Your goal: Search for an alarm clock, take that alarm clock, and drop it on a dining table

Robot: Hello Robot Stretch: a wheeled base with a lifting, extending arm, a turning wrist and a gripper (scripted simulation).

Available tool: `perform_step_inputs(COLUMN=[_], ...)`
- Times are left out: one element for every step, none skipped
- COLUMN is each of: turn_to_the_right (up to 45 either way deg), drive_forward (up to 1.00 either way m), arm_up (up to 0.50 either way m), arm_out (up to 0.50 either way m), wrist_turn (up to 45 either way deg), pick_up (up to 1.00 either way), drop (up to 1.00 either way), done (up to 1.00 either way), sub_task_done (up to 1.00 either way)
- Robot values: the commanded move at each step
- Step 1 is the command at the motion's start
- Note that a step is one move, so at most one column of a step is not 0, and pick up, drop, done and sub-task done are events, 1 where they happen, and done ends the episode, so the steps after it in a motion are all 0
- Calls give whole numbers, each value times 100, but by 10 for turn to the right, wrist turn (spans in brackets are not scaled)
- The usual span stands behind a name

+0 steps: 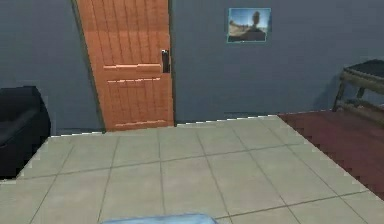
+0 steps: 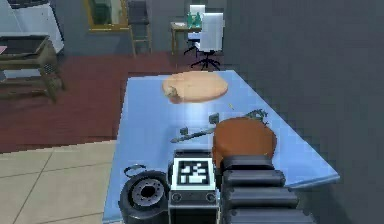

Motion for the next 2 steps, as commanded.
perform_step_inputs(turn_to_the_right=[0,-450], drive_forward=[25,0], arm_up=[0,0], arm_out=[0,0], wrist_turn=[0,0], pick_up=[0,0], drop=[0,0], done=[0,0], sub_task_done=[0,0])
